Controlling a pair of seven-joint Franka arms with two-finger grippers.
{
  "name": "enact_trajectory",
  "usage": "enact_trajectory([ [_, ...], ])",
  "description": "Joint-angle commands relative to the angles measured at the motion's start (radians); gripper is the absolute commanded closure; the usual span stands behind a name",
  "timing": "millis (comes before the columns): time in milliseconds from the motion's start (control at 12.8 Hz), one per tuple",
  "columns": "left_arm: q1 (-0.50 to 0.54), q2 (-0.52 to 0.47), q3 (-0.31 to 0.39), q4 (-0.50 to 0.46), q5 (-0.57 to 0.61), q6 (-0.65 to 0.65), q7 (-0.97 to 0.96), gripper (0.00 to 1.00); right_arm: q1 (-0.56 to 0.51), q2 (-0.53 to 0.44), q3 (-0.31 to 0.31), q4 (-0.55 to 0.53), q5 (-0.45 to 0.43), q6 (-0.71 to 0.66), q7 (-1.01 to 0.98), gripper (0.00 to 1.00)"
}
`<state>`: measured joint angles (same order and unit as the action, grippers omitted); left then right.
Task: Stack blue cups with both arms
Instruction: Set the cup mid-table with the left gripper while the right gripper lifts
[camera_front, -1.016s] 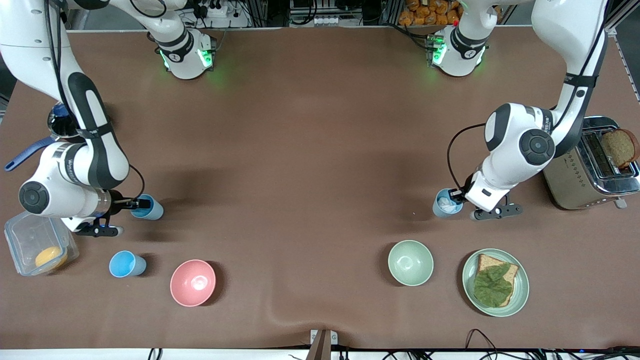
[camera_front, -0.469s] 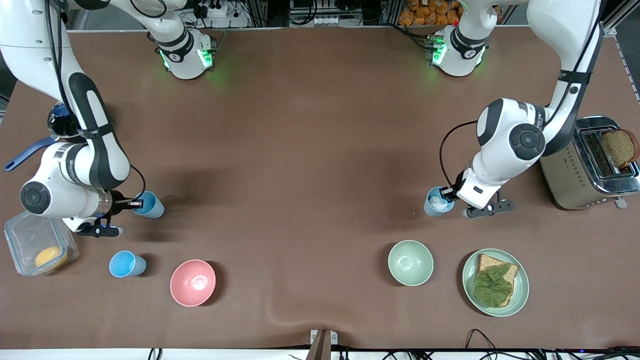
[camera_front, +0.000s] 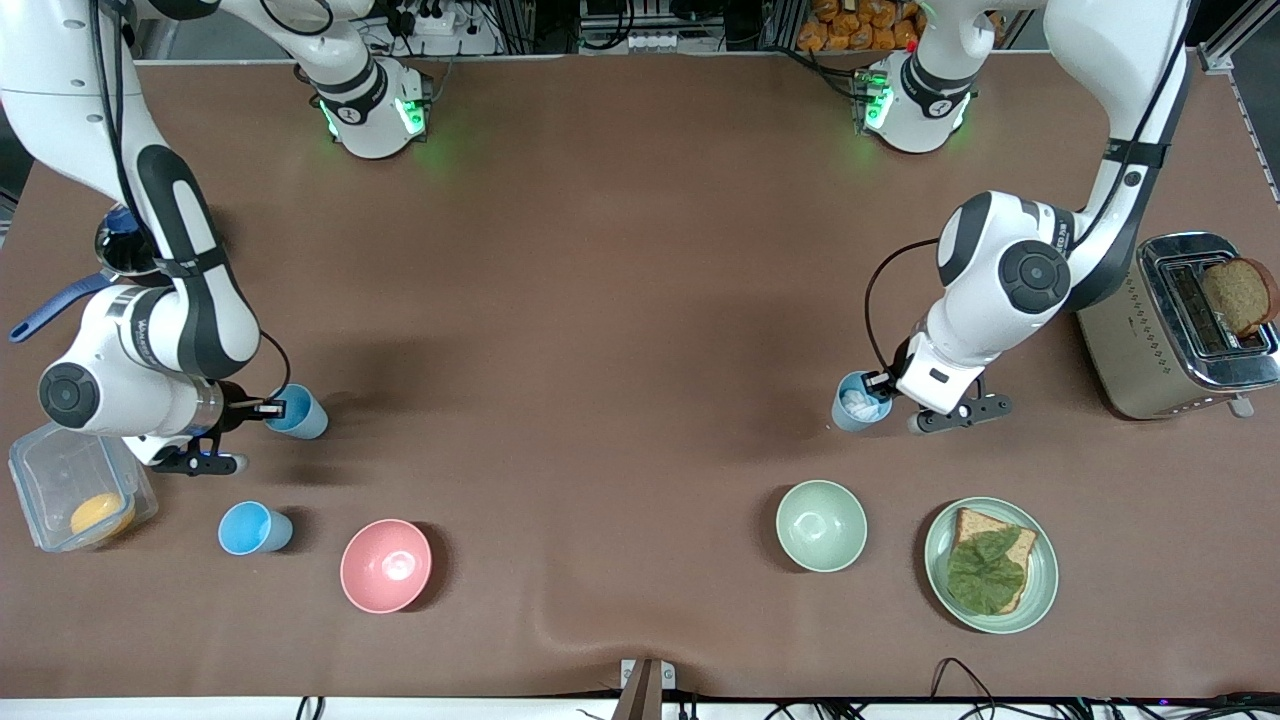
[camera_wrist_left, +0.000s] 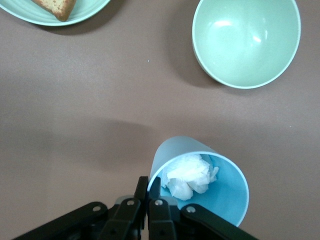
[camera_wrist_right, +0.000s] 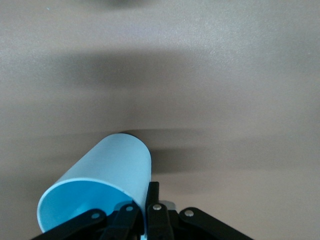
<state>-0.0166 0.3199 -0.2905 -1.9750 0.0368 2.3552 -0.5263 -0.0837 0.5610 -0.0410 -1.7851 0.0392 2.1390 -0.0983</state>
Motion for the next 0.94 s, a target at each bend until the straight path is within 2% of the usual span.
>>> enact_trajectory([
  [0,0.000,-0.024,-0.006,0.004,-0.009,-0.022,-0.015,1.00,-0.005,-0.018,0.004,0.016,0.019,-0.010,-0.003,1.00],
  [547,-0.020,0.010,-0.131,0.018,-0.008,-0.016,-0.283,1.00,0.031,-0.018,0.010,0.150,0.027,-0.178,0.132,1.00],
  [859,-0.135,0.048,-0.133,0.062,0.000,-0.010,-0.467,1.00,0.047,-0.015,0.009,0.153,0.039,-0.185,0.163,1.00],
])
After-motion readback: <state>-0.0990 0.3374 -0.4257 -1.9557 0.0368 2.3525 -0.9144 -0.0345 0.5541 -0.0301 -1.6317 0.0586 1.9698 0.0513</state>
